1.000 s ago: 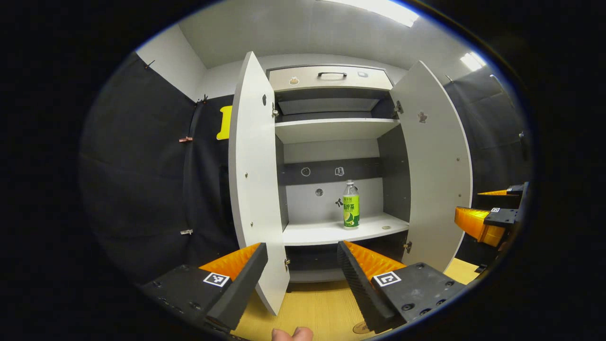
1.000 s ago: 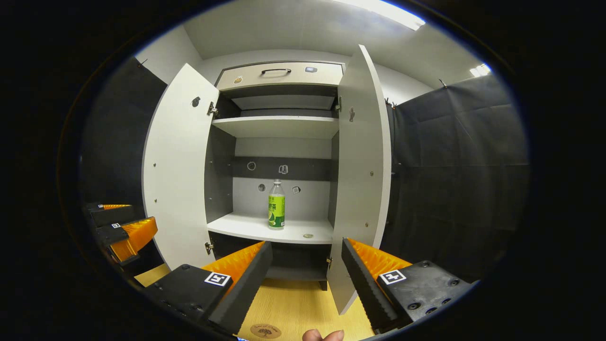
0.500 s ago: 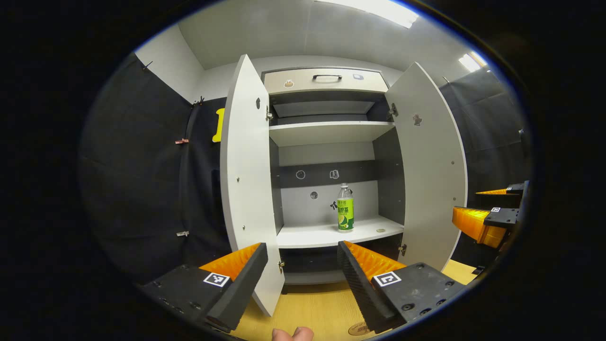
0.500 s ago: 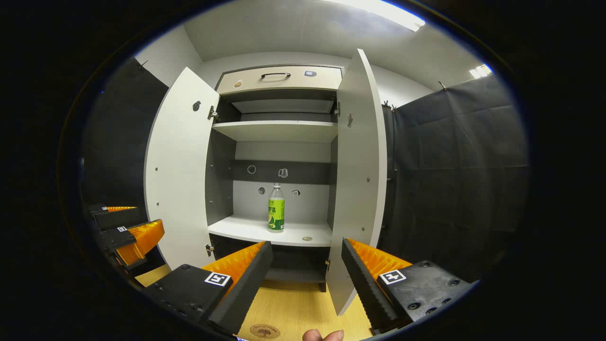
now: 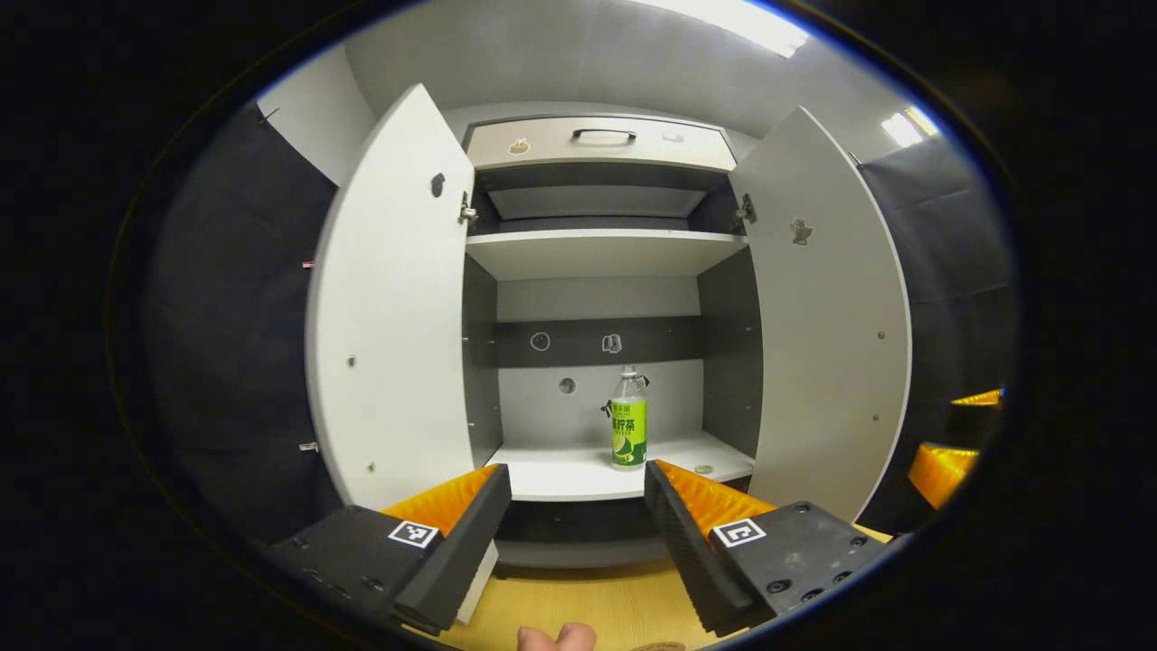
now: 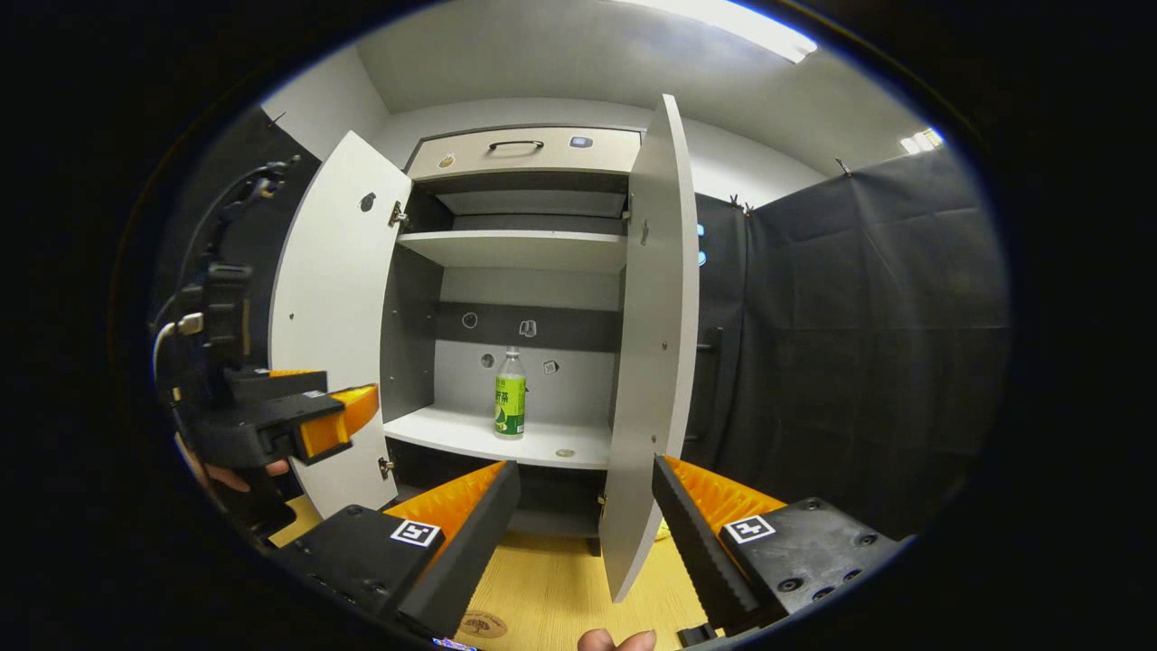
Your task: Grasp the bottle in the cabinet with the left hand and place it on the coaster, then close the right door with the right hand and the left door with the left hand.
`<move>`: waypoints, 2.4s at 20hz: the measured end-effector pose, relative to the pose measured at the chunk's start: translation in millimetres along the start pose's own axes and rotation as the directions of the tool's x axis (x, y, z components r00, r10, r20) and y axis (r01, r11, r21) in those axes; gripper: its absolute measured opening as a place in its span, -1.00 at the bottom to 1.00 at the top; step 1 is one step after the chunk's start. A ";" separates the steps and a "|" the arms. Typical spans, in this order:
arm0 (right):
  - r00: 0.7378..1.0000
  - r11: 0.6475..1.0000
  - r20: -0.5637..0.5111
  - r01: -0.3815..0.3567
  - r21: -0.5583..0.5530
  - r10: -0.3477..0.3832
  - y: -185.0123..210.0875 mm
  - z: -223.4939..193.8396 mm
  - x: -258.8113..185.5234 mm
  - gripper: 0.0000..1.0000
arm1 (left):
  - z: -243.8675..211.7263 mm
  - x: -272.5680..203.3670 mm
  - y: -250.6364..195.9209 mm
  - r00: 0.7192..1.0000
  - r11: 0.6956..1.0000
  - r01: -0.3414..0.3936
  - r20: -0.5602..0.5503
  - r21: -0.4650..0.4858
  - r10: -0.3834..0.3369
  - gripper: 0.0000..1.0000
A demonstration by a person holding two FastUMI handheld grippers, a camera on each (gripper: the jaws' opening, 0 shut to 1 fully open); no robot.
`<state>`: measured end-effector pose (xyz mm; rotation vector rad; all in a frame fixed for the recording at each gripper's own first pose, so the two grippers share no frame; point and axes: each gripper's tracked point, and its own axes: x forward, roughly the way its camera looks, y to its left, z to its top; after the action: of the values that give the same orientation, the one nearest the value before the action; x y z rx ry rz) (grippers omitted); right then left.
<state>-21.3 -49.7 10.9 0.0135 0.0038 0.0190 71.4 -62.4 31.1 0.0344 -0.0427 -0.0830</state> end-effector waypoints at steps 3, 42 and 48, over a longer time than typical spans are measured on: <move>1.000 1.000 -0.008 -0.004 0.007 0.004 -8.5 -2.4 4.3 0.90 | 3.4 32.8 -16.2 1.000 1.000 0.018 0.003 -0.014 -0.018 0.89; 0.992 0.987 -0.070 -0.099 0.124 0.108 -6.6 -27.8 58.4 0.98 | -12.0 231.4 -61.6 0.993 0.991 0.101 -0.048 -0.089 -0.105 0.55; 0.997 0.994 -0.040 -0.059 0.096 0.063 -6.0 -18.9 40.9 0.97 | 12.0 144.6 -46.6 0.991 0.988 0.135 0.001 -0.074 -0.136 0.55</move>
<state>19.6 -54.7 -8.2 0.1085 0.0469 0.0800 211.1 -121.3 47.4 -0.0366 -0.0329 -0.2203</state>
